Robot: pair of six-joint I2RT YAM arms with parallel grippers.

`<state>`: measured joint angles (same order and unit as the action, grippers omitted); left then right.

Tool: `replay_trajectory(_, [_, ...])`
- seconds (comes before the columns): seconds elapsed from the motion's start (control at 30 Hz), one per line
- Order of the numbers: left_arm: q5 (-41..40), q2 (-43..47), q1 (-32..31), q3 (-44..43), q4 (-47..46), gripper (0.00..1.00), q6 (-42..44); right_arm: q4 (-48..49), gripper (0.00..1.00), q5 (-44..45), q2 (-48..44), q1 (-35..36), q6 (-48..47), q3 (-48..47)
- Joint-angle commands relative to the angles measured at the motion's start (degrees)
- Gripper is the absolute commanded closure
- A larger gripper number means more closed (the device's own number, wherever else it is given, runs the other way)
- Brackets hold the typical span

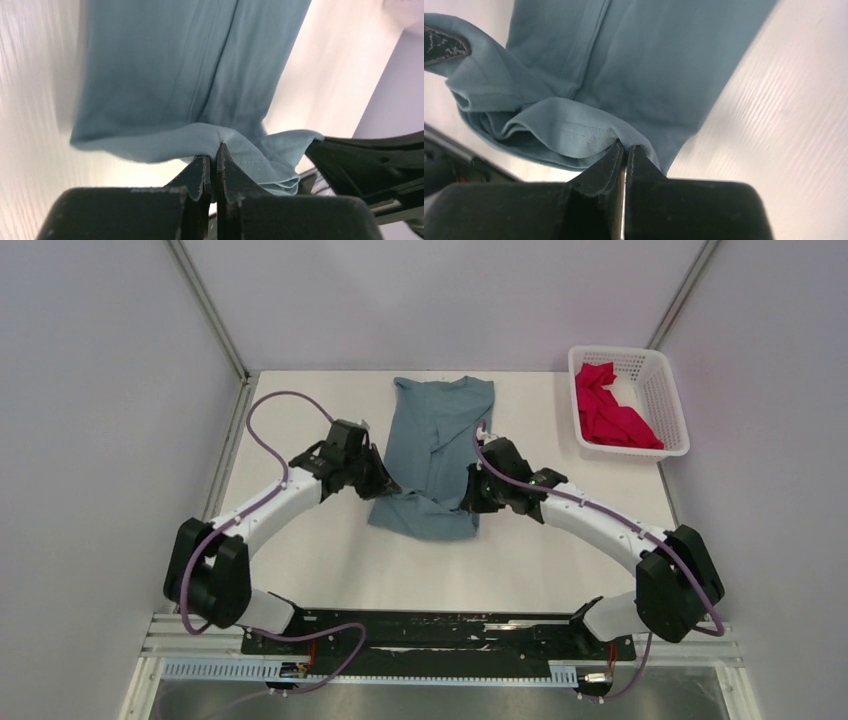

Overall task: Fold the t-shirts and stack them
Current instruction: Fold the folded rectangular tshirt in 1/3 of the way

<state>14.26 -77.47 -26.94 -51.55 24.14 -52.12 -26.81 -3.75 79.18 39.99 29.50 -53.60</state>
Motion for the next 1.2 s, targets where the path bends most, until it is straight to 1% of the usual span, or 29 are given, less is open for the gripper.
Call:
replay_trajectory(0.0, [-0.5,-11.5,3.5,-12.7,-0.9,1.00,6.4,5.2,1.00,2.2,4.7,-5.9,-4.7,-6.5])
replay_trajectory(0.1, [1.3,-18.3,5.6,-22.1,1.2,1.00,9.2,6.7,1.00,1.6,8.3,-10.3,-5.4,-9.4])
replay_trajectory(0.13, [2.0,-21.6,6.3,-23.9,1.7,1.00,9.7,7.4,1.00,1.0,9.4,-11.4,-5.8,-10.3])
replay_trajectory(0.23, [3.8,-27.5,7.4,-33.1,5.1,0.99,12.7,8.7,1.00,0.2,13.1,-14.3,-6.5,-13.2])
replay_trajectory(0.27, [3.7,-30.3,7.7,-35.1,6.1,0.99,13.3,8.9,1.00,-0.2,14.5,-14.9,-6.5,-14.1])
replay_trajectory(0.3, [3.8,-31.5,7.8,-38.2,7.8,0.98,14.5,9.2,1.00,-0.7,16.2,-15.8,-6.6,-15.0])
replay_trajectory(0.37, [4.0,-34.9,8.2,-41.8,9.3,0.98,15.7,10.2,1.00,-1.3,18.5,-17.0,-7.0,-16.4])
replay_trajectory(0.53, [5.9,-41.4,9.6,-48.0,10.0,0.95,16.9,11.3,1.00,-2.7,23.5,-19.1,-8.2,-20.4])
replay_trajectory(0.67, [8.2,-45.4,10.6,-51.2,9.3,0.91,17.8,11.8,1.00,-3.5,27.1,-19.7,-8.8,-23.3])
replay_trajectory(0.73, [10.6,-47.1,11.0,-52.9,8.7,0.87,18.2,12.2,1.00,-3.2,28.7,-20.1,-8.7,-24.4])
replay_trajectory(0.8, [10.9,-48.7,11.2,-54.7,9.0,0.82,18.7,12.4,0.97,-3.4,30.4,-20.5,-8.5,-25.6])
replay_trajectory(0.83, [11.0,-49.5,11.3,-55.2,9.1,0.75,18.8,12.4,0.94,-3.1,31.1,-20.8,-8.4,-26.3])
replay_trajectory(0.87, [11.4,-49.8,11.6,-56.2,9.3,0.69,19.0,12.4,0.89,-2.7,31.8,-21.1,-8.3,-26.9])
replay_trajectory(0.9, [11.7,-50.3,12.0,-56.6,9.4,0.54,19.0,12.4,0.86,-2.5,32.2,-21.4,-8.4,-27.6])
replay_trajectory(0.93, [12.6,-50.3,12.2,-57.4,9.4,0.46,18.8,12.2,0.77,-2.2,32.4,-21.7,-8.5,-28.5])
replay_trajectory(0.97, [13.1,-49.9,12.7,-57.7,9.4,0.19,18.8,11.9,0.61,-2.2,32.3,-21.8,-8.7,-29.1])
replay_trajectory(1.0, [13.8,-49.6,12.8,-58.1,9.5,0.10,19.1,11.9,0.38,-2.5,31.6,-21.8,-9.3,-29.3])
replay_trajectory(1.03, [13.9,-48.2,12.9,-58.2,9.6,0.02,19.4,11.8,0.24,-3.0,30.5,-21.7,-10.1,-29.3])
replay_trajectory(1.07, [13.7,-47.3,13.0,-58.0,9.7,0.01,20.0,11.6,0.17,-3.9,29.5,-21.6,-10.9,-28.9])
replay_trajectory(1.17, [12.3,-40.7,13.0,-54.5,9.3,0.00,20.5,10.8,0.02,-6.4,26.1,-20.8,-12.8,-26.4])
